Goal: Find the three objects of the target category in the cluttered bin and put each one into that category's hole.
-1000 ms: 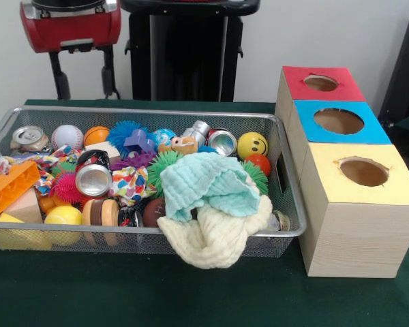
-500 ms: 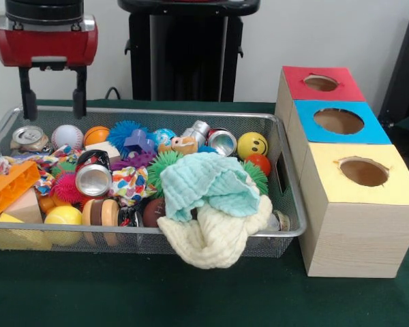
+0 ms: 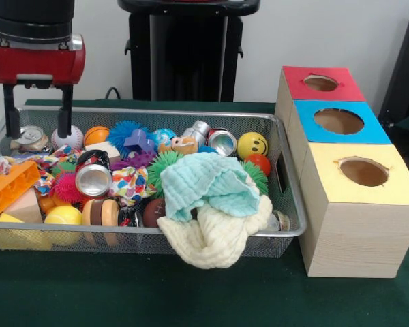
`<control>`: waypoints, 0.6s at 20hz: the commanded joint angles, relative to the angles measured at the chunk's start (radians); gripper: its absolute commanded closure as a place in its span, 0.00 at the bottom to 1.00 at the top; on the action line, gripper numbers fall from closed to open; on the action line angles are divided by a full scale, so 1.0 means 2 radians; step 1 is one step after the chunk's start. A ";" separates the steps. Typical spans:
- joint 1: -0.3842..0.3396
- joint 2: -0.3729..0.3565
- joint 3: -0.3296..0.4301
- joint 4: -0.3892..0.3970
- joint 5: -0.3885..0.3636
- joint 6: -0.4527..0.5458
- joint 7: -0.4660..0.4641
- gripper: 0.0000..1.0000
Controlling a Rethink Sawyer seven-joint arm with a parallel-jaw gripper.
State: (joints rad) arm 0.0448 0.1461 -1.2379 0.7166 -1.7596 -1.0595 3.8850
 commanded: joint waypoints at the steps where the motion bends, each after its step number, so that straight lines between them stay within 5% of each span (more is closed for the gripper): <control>1: -0.019 0.026 0.056 -0.052 0.007 0.027 -0.102 0.00; 12: -0.033 0.054 0.047 -0.075 0.000 0.046 -0.094 0.00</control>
State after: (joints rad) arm 0.0206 0.1945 -1.2382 0.6717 -1.7633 -1.0208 3.8850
